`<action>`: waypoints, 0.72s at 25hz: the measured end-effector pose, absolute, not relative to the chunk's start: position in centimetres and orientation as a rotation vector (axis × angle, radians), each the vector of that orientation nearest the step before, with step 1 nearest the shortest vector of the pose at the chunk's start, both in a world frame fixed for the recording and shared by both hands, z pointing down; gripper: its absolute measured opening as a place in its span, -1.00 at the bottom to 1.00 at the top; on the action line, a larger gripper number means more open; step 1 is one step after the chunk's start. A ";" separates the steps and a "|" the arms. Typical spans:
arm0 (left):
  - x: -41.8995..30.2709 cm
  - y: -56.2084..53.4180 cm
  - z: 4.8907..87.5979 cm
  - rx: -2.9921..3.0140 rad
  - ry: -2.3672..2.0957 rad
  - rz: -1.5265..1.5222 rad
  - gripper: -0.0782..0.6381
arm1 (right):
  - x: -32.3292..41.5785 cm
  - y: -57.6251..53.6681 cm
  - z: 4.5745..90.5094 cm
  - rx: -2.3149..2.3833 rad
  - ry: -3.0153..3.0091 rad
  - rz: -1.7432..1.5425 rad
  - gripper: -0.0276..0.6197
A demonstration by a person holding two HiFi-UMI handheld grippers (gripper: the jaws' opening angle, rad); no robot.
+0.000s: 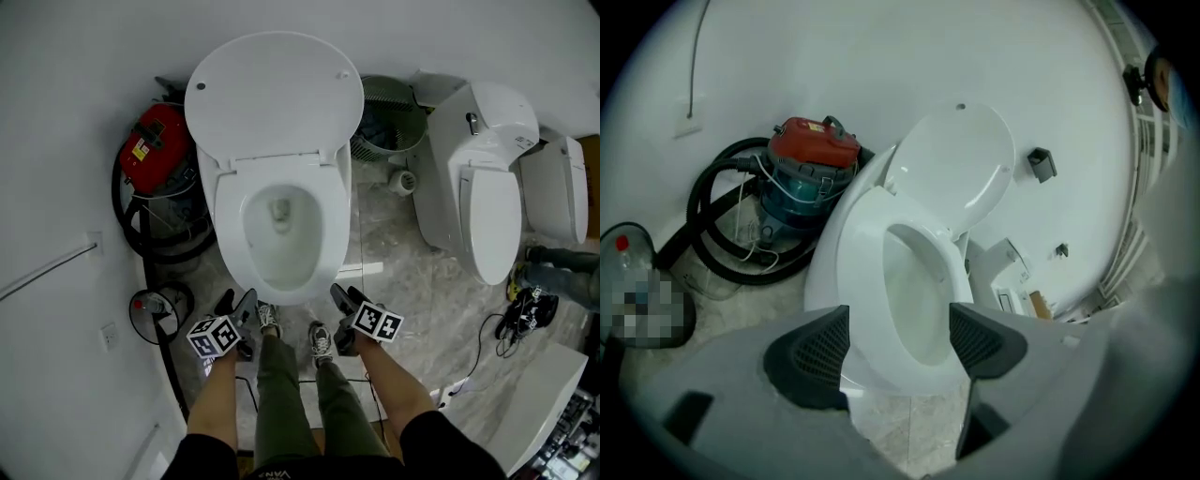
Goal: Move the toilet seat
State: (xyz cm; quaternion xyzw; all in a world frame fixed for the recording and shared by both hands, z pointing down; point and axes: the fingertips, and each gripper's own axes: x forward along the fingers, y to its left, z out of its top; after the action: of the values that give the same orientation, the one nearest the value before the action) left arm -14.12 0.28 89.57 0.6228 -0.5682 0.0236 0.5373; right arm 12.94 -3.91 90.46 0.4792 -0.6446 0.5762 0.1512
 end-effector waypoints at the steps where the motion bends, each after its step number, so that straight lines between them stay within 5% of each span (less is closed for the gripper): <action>1: -14.2 0.2 90.2 1.473 -1.352 0.054 0.18 | 12.8 -4.0 91.0 1.380 -1.846 1.668 -0.07; 7: -13.1 0.5 93.8 1.371 -1.253 0.017 0.44 | 11.7 -4.4 93.9 1.394 -1.819 1.742 0.04; 18: -11.8 -0.2 95.9 1.284 -1.209 -0.059 0.36 | 9.8 -4.7 96.3 1.386 -1.777 1.796 0.05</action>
State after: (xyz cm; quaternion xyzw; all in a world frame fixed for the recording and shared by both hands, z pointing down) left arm -11.77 -0.20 95.87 0.5618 -0.5293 -0.0257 0.6353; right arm 9.80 -4.65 96.30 0.4769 -0.6115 0.6179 0.1298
